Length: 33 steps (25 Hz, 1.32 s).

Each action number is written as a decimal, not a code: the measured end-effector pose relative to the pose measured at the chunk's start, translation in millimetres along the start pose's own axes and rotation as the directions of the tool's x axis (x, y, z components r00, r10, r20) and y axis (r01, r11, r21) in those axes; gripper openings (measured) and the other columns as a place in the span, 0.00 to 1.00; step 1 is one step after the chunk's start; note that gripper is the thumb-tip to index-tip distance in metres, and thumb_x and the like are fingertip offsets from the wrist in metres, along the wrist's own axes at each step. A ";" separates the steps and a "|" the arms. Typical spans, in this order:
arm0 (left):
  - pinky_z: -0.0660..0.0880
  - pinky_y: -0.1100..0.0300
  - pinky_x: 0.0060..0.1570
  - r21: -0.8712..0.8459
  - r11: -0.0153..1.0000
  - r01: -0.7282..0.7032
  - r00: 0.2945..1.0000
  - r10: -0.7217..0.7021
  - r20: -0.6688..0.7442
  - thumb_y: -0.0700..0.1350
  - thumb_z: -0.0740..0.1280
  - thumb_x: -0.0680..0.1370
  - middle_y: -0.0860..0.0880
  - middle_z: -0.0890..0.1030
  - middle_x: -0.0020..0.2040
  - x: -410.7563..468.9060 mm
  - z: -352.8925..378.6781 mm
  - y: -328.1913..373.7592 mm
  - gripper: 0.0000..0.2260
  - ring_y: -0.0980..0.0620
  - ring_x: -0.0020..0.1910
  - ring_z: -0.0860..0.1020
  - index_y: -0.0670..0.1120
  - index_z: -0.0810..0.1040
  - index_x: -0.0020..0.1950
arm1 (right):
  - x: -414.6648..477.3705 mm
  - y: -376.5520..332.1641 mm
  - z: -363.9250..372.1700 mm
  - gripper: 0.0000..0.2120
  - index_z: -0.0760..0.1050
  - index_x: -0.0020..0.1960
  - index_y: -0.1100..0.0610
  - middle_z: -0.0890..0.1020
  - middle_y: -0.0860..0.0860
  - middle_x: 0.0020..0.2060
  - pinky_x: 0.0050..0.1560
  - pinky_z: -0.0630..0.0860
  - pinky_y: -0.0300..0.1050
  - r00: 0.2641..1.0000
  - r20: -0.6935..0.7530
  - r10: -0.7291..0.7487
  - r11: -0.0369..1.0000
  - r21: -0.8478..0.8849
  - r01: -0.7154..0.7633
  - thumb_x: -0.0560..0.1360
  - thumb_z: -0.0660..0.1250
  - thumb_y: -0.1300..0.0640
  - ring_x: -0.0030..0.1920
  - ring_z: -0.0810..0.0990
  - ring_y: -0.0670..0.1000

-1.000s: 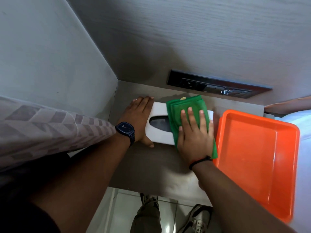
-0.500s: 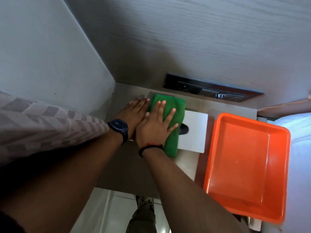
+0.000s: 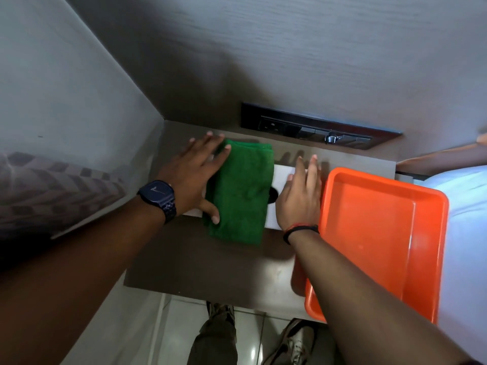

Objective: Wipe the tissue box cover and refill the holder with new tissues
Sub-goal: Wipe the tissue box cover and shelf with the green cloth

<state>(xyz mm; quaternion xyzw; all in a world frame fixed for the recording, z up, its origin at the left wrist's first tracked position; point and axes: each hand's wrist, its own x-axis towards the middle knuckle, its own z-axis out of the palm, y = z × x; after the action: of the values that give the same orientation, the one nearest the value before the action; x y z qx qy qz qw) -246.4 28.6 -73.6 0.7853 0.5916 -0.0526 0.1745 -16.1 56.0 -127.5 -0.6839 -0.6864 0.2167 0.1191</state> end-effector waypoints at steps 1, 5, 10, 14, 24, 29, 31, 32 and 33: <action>0.43 0.48 0.70 -0.006 1.000 0.013 1.000 -0.013 -0.025 0.74 0.66 0.55 0.39 0.53 0.76 0.4 -4.0 -0.7 0.59 0.46 0.74 0.45 0.41 0.52 0.75 | -0.8 0.1 1.9 0.22 0.62 0.72 0.60 0.59 0.61 0.75 0.73 0.57 0.58 1.000 -0.027 0.000 1.000 -0.020 -0.001 0.79 0.52 0.59 0.75 0.55 0.62; 0.49 0.48 0.71 0.013 0.999 -0.047 0.987 0.048 -0.153 0.66 0.60 0.71 0.39 0.60 0.74 8.4 -1.7 27.7 0.41 0.43 0.74 0.53 0.42 0.55 0.75 | -2.8 -1.2 3.6 0.24 0.60 0.74 0.57 0.59 0.59 0.75 0.74 0.53 0.57 0.998 -0.070 -0.005 0.994 -0.105 -0.002 0.79 0.52 0.54 0.76 0.54 0.60; 0.44 0.52 0.72 -0.099 0.978 0.185 0.966 -0.200 -0.167 0.60 0.54 0.76 0.42 0.54 0.77 35.5 36.4 76.9 0.35 0.46 0.75 0.51 0.43 0.49 0.76 | -2.3 2.2 5.2 0.23 0.62 0.73 0.50 0.57 0.58 0.76 0.73 0.55 0.58 0.998 -0.050 -0.039 0.995 -0.096 0.034 0.79 0.54 0.51 0.76 0.53 0.60; 0.45 0.52 0.72 -0.078 0.973 0.215 0.951 -0.227 -0.210 0.63 0.54 0.74 0.42 0.58 0.76 39.4 46.5 74.6 0.36 0.45 0.74 0.54 0.43 0.52 0.76 | -1.8 3.4 6.3 0.22 0.63 0.72 0.50 0.57 0.57 0.76 0.73 0.54 0.58 0.997 -0.068 -0.031 0.995 -0.093 0.025 0.78 0.53 0.50 0.76 0.52 0.59; 0.46 0.51 0.72 -0.101 0.929 0.357 0.904 -0.370 -0.215 0.52 0.56 0.76 0.40 0.55 0.76 1.7 44.7 16.5 0.32 0.43 0.74 0.53 0.41 0.50 0.76 | -1.5 4.2 6.9 0.22 0.63 0.72 0.50 0.57 0.57 0.76 0.73 0.55 0.58 0.998 -0.063 -0.015 0.994 -0.105 0.008 0.79 0.52 0.49 0.76 0.53 0.59; 0.46 0.48 0.72 -0.200 0.838 0.508 0.810 -0.543 -0.221 0.51 0.54 0.75 0.40 0.52 0.76 -4.9 47.6 26.2 0.32 0.42 0.75 0.50 0.40 0.49 0.75 | -1.7 3.5 9.2 0.22 0.64 0.71 0.50 0.58 0.57 0.76 0.73 0.56 0.58 0.998 -0.064 -0.014 0.994 -0.107 0.007 0.78 0.52 0.49 0.76 0.54 0.60; 0.47 0.47 0.72 -0.127 0.870 0.477 0.842 -0.494 -0.219 0.50 0.55 0.74 0.40 0.53 0.76 2.6 47.9 41.8 0.32 0.42 0.75 0.50 0.40 0.50 0.75 | -1.1 3.0 9.7 0.22 0.64 0.71 0.51 0.59 0.57 0.76 0.73 0.56 0.59 0.997 -0.070 -0.014 0.995 -0.102 0.007 0.78 0.52 0.50 0.75 0.54 0.60; 0.47 0.47 0.72 -0.091 0.891 0.444 0.867 -0.453 -0.206 0.50 0.55 0.74 0.40 0.53 0.76 6.4 48.7 48.9 0.32 0.42 0.75 0.50 0.40 0.50 0.75 | -1.0 2.7 9.8 0.22 0.64 0.71 0.51 0.59 0.58 0.76 0.72 0.56 0.59 0.997 -0.072 -0.014 0.995 -0.100 0.007 0.78 0.52 0.50 0.75 0.54 0.60; 0.47 0.48 0.72 -0.065 0.909 0.411 0.888 -0.416 -0.194 0.50 0.54 0.74 0.40 0.53 0.76 8.7 49.9 53.1 0.32 0.42 0.75 0.50 0.40 0.50 0.75 | -1.1 2.5 9.5 0.22 0.64 0.71 0.51 0.58 0.58 0.76 0.72 0.57 0.59 0.997 -0.070 -0.014 0.995 -0.099 0.007 0.78 0.52 0.50 0.75 0.54 0.60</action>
<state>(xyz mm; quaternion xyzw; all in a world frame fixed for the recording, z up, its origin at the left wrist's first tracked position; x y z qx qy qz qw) -187.4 7.1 -111.4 0.6406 0.7604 -0.0015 0.1064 -18.2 53.6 -136.8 -0.6926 -0.6953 0.1574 0.1104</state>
